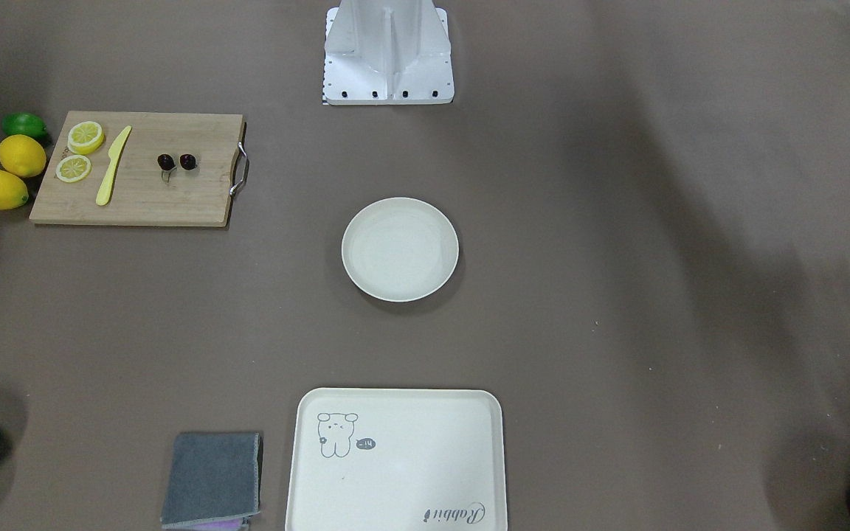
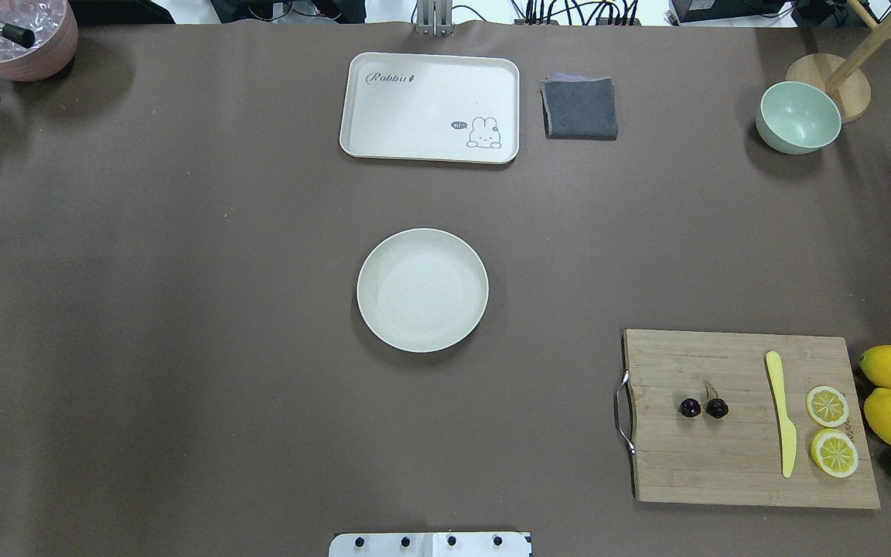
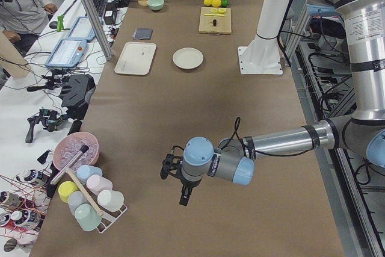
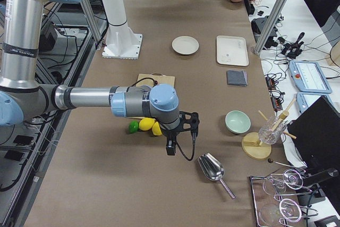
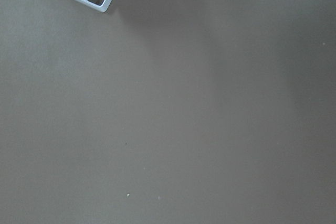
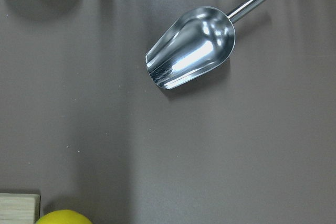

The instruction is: Place red cherry on plate

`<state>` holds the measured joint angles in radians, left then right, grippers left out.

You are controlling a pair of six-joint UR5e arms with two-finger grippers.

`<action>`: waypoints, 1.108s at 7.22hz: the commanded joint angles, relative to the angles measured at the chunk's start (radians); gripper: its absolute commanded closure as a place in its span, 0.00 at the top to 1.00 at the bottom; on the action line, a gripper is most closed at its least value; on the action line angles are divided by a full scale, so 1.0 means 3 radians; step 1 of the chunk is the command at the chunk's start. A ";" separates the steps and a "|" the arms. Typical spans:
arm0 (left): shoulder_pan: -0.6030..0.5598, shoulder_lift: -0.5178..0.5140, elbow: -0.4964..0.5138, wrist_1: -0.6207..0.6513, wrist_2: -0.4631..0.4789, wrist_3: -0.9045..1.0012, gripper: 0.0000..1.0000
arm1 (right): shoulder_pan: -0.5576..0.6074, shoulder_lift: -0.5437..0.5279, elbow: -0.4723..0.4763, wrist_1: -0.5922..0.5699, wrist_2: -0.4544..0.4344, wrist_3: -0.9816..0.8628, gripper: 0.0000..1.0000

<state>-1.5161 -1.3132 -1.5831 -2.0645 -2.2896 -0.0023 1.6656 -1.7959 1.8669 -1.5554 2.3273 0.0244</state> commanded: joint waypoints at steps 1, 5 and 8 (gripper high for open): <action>-0.0003 -0.0010 -0.0005 0.0004 -0.0007 -0.0023 0.98 | 0.0001 -0.0001 0.0035 0.0000 0.0030 0.0026 1.00; -0.0008 0.0000 -0.0112 0.0004 -0.0018 -0.0028 0.98 | -0.0294 0.0252 0.0495 -0.0072 0.0525 0.0864 1.00; -0.0008 0.0000 -0.0133 -0.0006 -0.0023 -0.0033 0.98 | -0.0739 0.0270 0.0823 -0.0001 0.0842 0.0977 1.00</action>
<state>-1.5186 -1.3131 -1.6195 -2.0650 -2.2962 -0.0117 1.5026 -1.7168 2.0799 -1.5679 2.5455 0.3048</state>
